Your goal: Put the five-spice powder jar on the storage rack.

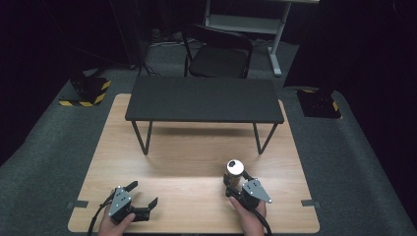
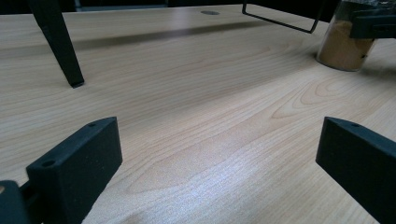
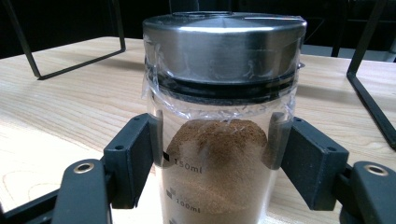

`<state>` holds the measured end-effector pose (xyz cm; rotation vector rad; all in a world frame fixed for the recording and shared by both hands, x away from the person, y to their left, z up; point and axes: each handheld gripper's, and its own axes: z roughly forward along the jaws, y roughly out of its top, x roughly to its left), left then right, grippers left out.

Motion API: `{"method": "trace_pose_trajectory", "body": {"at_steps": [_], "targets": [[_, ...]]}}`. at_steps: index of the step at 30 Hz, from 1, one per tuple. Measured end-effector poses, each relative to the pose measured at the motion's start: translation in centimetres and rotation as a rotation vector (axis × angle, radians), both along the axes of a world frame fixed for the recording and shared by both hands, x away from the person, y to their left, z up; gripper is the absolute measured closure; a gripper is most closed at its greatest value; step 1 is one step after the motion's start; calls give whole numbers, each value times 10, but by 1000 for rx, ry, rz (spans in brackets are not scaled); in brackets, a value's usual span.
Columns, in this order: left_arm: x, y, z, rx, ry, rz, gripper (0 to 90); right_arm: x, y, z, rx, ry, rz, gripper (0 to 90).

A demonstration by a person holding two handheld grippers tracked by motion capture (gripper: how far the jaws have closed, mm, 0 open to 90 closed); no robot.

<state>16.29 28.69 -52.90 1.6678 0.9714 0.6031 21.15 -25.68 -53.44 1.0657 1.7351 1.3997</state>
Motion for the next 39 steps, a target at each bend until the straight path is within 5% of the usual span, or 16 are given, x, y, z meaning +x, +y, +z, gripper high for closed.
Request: {"method": "trace_pose_trajectory", "body": {"at_steps": [15,39], "targets": [[1,1,0,0,1,-2,6,-1,-2,11,13,-16,28,310],[1,1,0,-1,-1,-6,6,9,9,98,65,-136,78,310]]}}
